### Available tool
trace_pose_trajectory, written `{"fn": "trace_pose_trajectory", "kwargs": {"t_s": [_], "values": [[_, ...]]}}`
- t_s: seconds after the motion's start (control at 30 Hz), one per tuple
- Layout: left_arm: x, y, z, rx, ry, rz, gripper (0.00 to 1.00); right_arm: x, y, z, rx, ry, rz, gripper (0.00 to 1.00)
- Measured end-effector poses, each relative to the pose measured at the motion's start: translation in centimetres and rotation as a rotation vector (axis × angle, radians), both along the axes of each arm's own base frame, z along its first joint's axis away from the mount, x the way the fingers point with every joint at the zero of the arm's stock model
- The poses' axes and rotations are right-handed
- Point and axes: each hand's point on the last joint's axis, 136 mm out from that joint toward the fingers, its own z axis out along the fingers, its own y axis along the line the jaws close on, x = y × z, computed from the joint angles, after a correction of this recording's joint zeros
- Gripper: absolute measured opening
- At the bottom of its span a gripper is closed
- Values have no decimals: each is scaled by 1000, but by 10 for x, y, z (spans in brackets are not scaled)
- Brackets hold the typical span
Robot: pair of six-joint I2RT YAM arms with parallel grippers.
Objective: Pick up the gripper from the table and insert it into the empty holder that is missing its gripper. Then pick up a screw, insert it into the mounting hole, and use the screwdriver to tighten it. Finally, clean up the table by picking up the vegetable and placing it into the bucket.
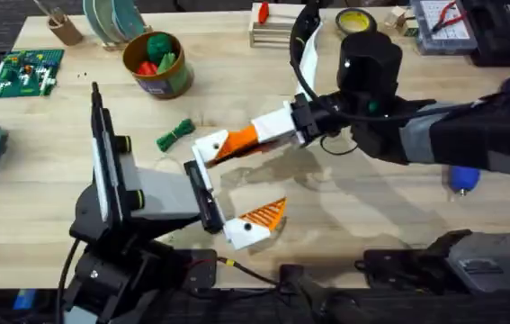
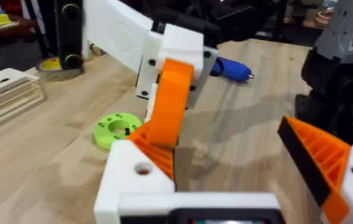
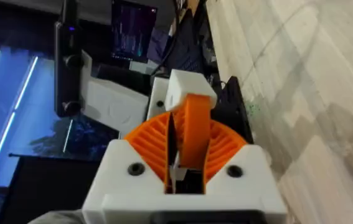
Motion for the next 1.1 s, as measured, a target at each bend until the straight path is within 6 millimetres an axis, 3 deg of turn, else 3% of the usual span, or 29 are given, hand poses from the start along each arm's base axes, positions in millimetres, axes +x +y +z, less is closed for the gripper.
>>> {"fn": "trace_pose_trajectory", "kwargs": {"t_s": [0.23, 0.5, 0.73, 1.1], "values": [[-7, -3, -1, 1, 8, -40, 993, -6, -4, 4, 17, 4, 46, 454], [-12, -5, -3, 1, 23, -71, 993, -5, -7, 10, 36, -10, 67, 780], [-15, -6, -3, 0, 26, -86, 993, 8, -13, 11, 36, -20, 19, 810], [-21, -8, -3, -3, 34, -123, 993, 60, -35, 2, 9, -126, -198, 812]]}}
